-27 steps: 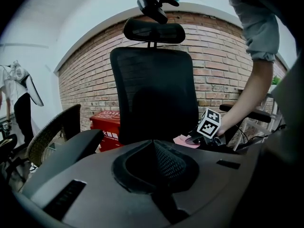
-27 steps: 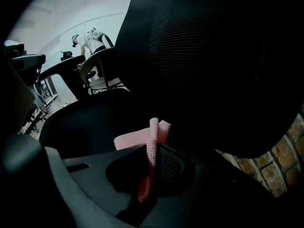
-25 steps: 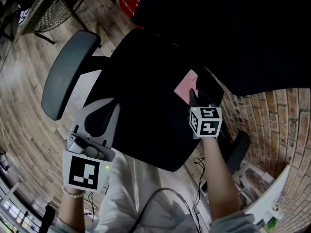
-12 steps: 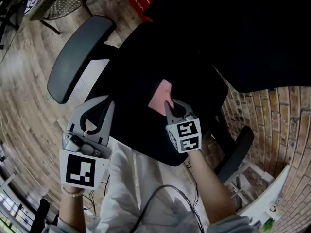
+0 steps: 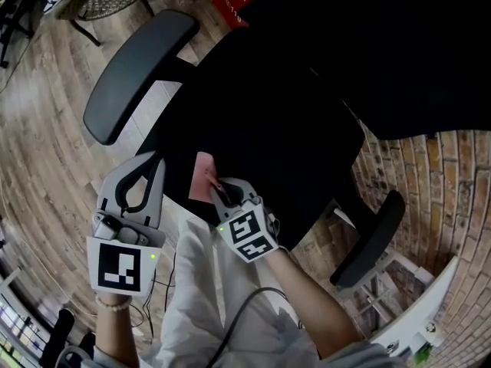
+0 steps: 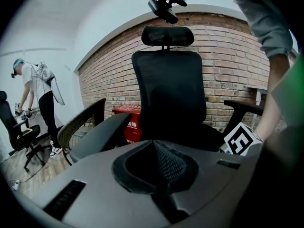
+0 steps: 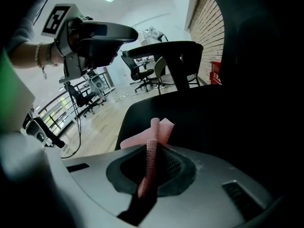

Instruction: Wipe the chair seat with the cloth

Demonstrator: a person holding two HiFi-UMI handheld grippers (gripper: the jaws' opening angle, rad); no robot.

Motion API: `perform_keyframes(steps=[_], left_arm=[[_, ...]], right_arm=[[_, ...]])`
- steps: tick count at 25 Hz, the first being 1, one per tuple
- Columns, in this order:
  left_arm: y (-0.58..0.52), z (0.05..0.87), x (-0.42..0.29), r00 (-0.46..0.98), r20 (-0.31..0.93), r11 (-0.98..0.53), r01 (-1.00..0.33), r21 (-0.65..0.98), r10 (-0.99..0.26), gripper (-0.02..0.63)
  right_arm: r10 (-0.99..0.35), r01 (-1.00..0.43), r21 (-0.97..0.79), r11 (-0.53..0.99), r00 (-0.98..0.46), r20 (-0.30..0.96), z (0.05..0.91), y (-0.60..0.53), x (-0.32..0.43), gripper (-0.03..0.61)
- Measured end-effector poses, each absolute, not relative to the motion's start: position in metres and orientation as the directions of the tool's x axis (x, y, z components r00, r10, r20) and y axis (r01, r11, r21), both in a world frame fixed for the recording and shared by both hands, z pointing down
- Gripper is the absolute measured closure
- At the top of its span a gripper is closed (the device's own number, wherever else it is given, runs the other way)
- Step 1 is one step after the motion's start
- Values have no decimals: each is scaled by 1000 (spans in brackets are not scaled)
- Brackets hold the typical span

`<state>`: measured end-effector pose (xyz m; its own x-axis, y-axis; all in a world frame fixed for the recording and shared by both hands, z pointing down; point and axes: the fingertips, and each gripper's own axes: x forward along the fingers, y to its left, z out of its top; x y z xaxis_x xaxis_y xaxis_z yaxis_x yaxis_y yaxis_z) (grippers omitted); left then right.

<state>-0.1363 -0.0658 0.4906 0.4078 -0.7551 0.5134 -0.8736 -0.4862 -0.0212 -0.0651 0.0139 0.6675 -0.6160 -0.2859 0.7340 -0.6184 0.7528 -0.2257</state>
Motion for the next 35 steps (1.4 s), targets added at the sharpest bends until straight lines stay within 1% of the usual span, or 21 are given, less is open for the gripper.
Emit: perform_keyframes(steps=[7, 10, 14, 19, 23, 25, 29, 35], left_arm=[[-62, 489, -147, 398, 505, -475, -880, -26, -766, 595], [-64, 487, -145, 405, 502, -482, -876, -27, -764, 595], [-66, 484, -132, 437, 490, -506, -862, -11, -754, 595], [-72, 483, -111, 480, 486, -549, -836, -1, -731, 595], [-80, 481, -89, 548, 475, -662, -742, -104, -689, 595], [-82, 481, -81, 565, 470, -683, -721, -118, -678, 595], [-87, 483, -71, 575, 469, -687, -720, -100, -670, 595], [-97, 485, -60, 595, 470, -710, -697, -102, -652, 595]], right_arm=[[-186, -512, -249, 822, -655, 732, 663, 57, -105, 525], [-174, -497, -239, 834, -648, 742, 663, 60, -103, 525], [-188, -514, -202, 834, -608, 772, 666, 50, -78, 524], [-241, -569, -117, 814, -514, 823, 669, 20, -29, 523], [-307, -618, -19, 786, -417, 856, 673, -10, 25, 523], [-352, -666, 25, 746, -362, 863, 677, -28, 58, 525], [-431, -764, 102, 637, -244, 869, 677, -67, 127, 524], [-478, -835, 226, 502, -50, 877, 674, -114, 216, 525]])
